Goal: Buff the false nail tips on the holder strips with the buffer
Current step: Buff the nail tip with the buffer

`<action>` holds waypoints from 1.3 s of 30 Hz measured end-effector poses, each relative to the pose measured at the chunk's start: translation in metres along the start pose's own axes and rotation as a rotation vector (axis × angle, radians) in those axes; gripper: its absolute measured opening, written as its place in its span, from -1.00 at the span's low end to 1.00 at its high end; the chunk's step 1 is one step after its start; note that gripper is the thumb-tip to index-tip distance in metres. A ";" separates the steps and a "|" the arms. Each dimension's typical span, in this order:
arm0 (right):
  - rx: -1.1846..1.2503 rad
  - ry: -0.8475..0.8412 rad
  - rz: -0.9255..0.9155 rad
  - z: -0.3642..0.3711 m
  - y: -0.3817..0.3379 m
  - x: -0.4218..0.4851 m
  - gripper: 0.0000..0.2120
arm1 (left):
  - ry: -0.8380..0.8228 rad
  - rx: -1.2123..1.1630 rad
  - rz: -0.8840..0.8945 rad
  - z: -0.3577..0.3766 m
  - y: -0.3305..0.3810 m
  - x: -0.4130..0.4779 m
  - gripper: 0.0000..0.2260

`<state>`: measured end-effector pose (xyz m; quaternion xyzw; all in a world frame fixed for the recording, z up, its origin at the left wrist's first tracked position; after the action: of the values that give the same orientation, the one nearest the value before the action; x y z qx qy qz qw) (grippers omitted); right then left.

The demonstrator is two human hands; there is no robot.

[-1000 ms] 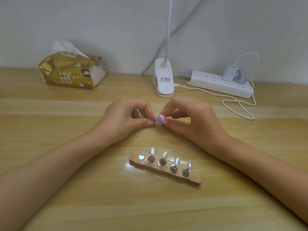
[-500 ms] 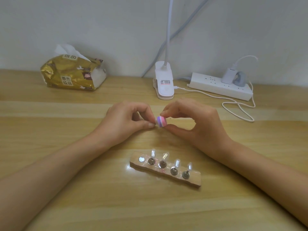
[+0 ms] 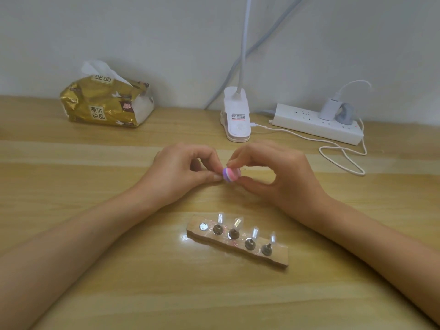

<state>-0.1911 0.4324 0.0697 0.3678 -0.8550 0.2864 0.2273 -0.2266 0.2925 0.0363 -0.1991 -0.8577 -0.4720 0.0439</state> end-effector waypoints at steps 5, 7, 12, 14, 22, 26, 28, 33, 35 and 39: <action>-0.009 0.010 -0.023 -0.003 -0.001 -0.002 -0.90 | -0.001 -0.007 0.005 0.000 0.001 0.000 -0.84; -0.005 -0.023 0.045 0.000 0.005 -0.001 -0.90 | -0.006 -0.001 0.010 0.000 0.002 0.000 -0.85; 0.131 0.020 0.188 -0.009 0.016 -0.004 -0.89 | -0.021 -0.037 0.005 0.001 0.004 -0.003 -0.87; 0.202 0.063 0.235 -0.015 0.019 -0.006 -0.87 | -0.027 -0.056 -0.003 0.002 0.004 -0.003 -0.86; 0.197 0.047 0.196 -0.013 0.010 -0.002 -0.86 | 0.028 -0.083 -0.137 0.002 -0.007 0.002 -0.87; 0.160 -0.028 0.188 0.000 0.007 0.001 -0.87 | 0.042 -0.085 -0.169 0.000 -0.010 0.001 -0.86; 0.184 -0.048 0.226 0.003 0.011 0.001 -0.85 | 0.042 -0.098 -0.182 -0.001 -0.010 0.000 -0.86; 0.196 -0.025 0.220 0.001 0.010 0.001 -0.85 | 0.042 -0.101 -0.184 0.000 -0.008 0.000 -0.83; 0.201 -0.019 0.227 0.001 0.010 0.000 -0.87 | 0.041 -0.099 -0.176 0.000 -0.008 -0.001 -0.83; 0.158 0.003 0.170 -0.001 0.005 0.003 -0.89 | 0.039 -0.093 -0.163 -0.001 -0.007 -0.002 -0.83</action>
<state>-0.1969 0.4345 0.0700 0.3101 -0.8575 0.3718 0.1739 -0.2280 0.2880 0.0304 -0.1215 -0.8473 -0.5169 0.0128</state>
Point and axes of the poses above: each hand's wrist, its own x-axis towards the middle knuckle, its own z-axis out of the palm, y = z × x, the point moved 9 cm from there along x, towards the middle knuckle, and after that the axes turned 6 degrees about -x, right-handed, at the moved point
